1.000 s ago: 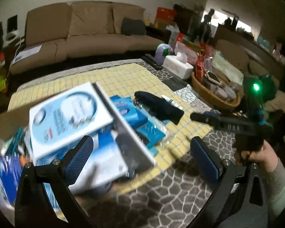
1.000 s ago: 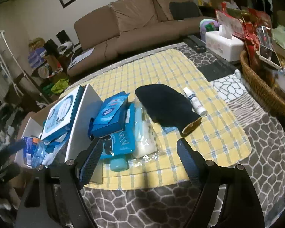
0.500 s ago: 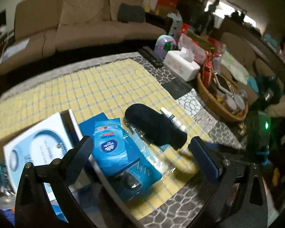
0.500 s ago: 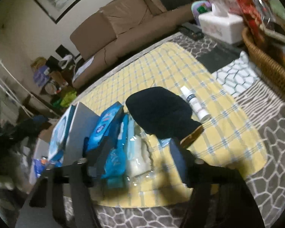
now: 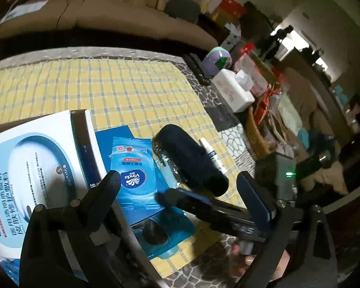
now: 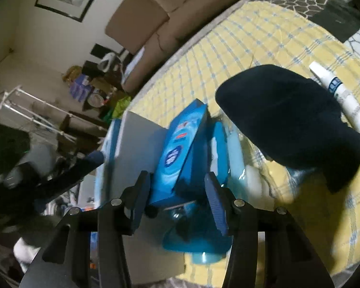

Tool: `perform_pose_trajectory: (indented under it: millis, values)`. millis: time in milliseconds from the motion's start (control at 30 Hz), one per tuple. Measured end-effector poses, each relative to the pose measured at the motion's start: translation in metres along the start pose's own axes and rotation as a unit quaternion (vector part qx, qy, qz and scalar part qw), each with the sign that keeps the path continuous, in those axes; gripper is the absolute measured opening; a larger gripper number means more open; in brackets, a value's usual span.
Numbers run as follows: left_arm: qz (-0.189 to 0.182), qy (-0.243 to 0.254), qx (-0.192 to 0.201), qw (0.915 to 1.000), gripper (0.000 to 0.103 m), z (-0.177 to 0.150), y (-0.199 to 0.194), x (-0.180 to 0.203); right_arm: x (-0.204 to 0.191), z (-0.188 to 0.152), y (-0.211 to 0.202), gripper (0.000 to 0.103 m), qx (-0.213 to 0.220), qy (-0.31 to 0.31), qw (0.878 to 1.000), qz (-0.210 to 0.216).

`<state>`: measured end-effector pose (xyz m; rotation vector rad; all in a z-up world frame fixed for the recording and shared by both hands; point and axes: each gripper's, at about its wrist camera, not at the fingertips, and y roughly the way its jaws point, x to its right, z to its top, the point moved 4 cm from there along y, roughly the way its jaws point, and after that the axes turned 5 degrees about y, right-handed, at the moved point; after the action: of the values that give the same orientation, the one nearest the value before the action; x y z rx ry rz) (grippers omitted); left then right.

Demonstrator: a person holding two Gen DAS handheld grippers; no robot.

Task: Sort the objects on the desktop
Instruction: 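Grasp the blue Vinda tissue pack with the right gripper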

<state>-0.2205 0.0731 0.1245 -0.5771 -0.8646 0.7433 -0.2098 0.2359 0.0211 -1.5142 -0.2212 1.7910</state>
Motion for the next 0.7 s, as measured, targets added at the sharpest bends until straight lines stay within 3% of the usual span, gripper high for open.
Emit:
perform_pose_trajectory:
  millis: [167,400,500,700]
  values:
    - [-0.018,-0.016,-0.001,0.9997,0.096,0.001,0.005,-0.006,-0.001,0.0,0.017,0.052,-0.014,0.006,1.0,-0.004]
    - [-0.019,-0.024,-0.001,0.9995,0.096,0.003,0.008,-0.013,0.008,0.001,0.031,0.052,-0.023,0.008,0.999,-0.043]
    - [-0.02,-0.026,-0.004,0.9995,0.096,0.002,0.009,-0.014,0.007,0.001,0.034,0.053,-0.023,0.005,0.999,-0.041]
    - [-0.026,-0.028,-0.002,0.9993,0.096,-0.002,0.006,-0.015,-0.01,0.001,0.026,0.045,-0.012,-0.038,0.998,-0.046]
